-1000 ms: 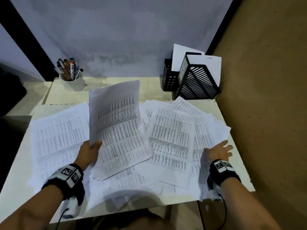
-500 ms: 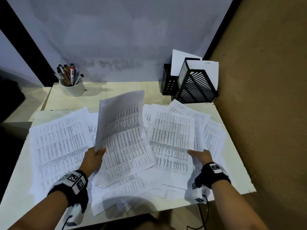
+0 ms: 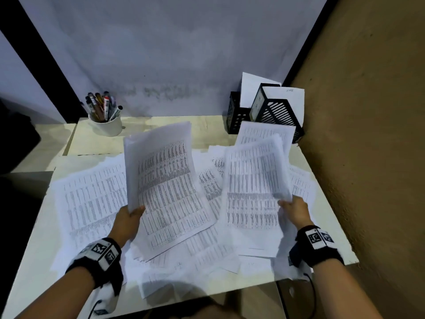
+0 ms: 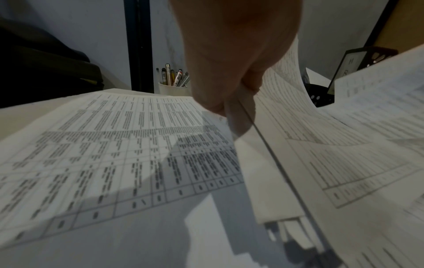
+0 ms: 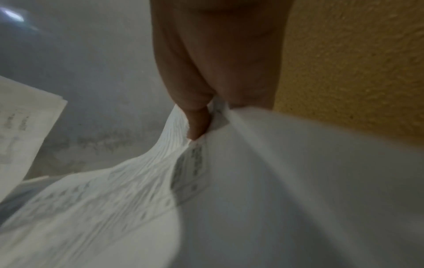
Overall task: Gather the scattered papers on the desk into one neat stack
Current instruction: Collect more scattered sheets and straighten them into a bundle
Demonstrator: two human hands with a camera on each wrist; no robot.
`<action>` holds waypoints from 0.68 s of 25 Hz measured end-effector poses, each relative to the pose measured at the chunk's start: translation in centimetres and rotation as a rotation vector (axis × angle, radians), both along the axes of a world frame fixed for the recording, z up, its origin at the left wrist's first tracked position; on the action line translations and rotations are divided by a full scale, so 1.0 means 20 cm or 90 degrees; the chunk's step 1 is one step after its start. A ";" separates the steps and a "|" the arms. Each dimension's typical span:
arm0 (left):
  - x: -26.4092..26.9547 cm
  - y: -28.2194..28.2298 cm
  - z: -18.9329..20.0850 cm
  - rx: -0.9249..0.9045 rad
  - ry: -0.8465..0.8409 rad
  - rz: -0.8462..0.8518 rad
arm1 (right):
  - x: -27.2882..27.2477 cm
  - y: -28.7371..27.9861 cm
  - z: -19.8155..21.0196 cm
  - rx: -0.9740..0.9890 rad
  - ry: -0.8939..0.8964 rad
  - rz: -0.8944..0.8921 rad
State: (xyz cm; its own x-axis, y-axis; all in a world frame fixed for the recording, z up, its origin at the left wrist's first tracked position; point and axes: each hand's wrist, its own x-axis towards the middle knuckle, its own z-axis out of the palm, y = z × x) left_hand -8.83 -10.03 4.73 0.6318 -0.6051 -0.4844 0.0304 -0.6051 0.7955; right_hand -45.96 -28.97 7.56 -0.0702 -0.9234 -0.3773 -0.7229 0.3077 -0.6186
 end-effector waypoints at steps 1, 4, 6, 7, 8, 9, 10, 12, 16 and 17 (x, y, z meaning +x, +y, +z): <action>0.02 0.00 0.00 -0.005 0.002 0.000 | 0.00 -0.02 0.04 -0.019 0.006 0.017; 0.04 0.01 -0.01 -0.017 -0.001 -0.010 | 0.04 -0.05 0.12 -0.040 0.017 0.074; 0.04 0.02 -0.03 -0.026 -0.001 -0.020 | 0.10 -0.04 0.16 -0.040 0.035 0.140; 0.03 0.03 -0.03 -0.032 0.000 -0.025 | 0.13 -0.03 0.19 -0.067 0.044 0.146; 0.03 0.03 -0.04 -0.039 0.007 -0.025 | 0.14 -0.04 0.22 -0.104 0.045 0.134; 0.03 0.04 -0.05 -0.045 0.012 -0.022 | 0.15 -0.06 0.27 -0.138 0.039 0.109; 0.03 0.05 -0.05 -0.051 0.018 -0.022 | 0.14 -0.07 0.31 -0.165 0.027 0.082; 0.04 0.06 -0.06 -0.068 0.030 -0.025 | 0.08 -0.13 0.40 -0.198 0.009 0.020; 0.08 0.07 -0.07 -0.081 0.028 -0.016 | -0.05 -0.18 0.64 -0.269 -0.090 -0.083; 0.09 0.07 -0.06 -0.084 0.023 -0.018 | -0.06 -0.17 0.72 -0.303 -0.136 -0.103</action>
State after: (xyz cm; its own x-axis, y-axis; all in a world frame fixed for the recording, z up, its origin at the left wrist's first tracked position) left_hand -6.94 -8.65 3.48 0.5968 -0.6824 -0.4220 0.0445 -0.4970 0.8666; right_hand -47.23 -32.39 22.03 -0.1932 -0.9794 0.0583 -0.5319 0.0546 -0.8451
